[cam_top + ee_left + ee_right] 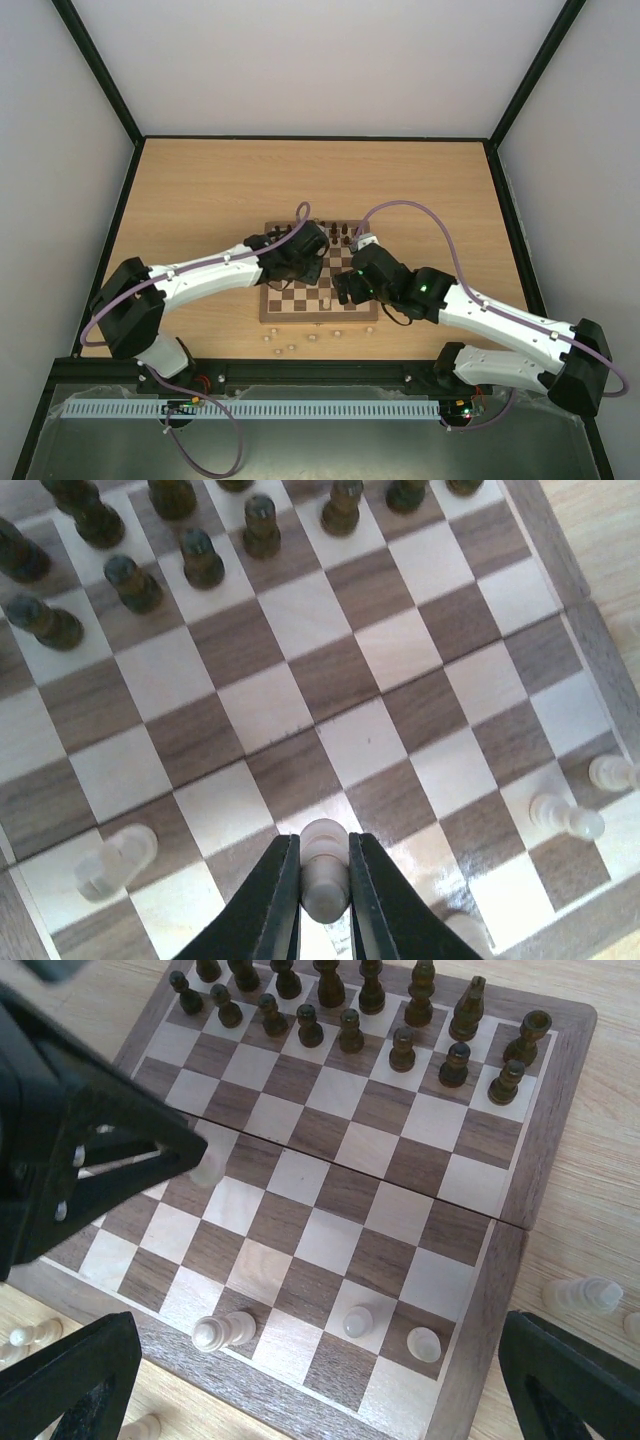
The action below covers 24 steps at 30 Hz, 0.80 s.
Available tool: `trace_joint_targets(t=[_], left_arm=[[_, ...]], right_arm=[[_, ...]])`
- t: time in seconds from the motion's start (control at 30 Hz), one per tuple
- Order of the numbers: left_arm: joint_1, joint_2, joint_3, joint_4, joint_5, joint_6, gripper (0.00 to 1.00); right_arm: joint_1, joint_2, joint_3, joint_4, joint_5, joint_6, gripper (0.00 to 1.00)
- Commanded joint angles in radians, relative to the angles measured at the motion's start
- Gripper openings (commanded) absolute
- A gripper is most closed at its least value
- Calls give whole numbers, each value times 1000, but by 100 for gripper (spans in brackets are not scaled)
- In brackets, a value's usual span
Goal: Set up the chess pieces on the board
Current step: Pick up the chess piece from the chessboard, then place the chess piece on the chessboard.
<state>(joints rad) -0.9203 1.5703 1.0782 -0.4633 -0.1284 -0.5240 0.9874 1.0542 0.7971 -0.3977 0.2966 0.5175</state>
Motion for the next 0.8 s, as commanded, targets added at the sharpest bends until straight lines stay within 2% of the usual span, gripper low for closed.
trace_joint_targets(t=[0.0, 0.5, 0.77], left_arm=[[-43, -47, -50, -45, -28, -54, 12], [-196, -66, -102, -77, -65, -159, 14], [-226, -44, -102, -84, -92, -186, 15]], right_arm=[[-5, -28, -7, -12, 32, 10, 99], [-5, -66, -7, -19, 68, 19, 99], [-5, -70, -9, -20, 69, 21, 98]])
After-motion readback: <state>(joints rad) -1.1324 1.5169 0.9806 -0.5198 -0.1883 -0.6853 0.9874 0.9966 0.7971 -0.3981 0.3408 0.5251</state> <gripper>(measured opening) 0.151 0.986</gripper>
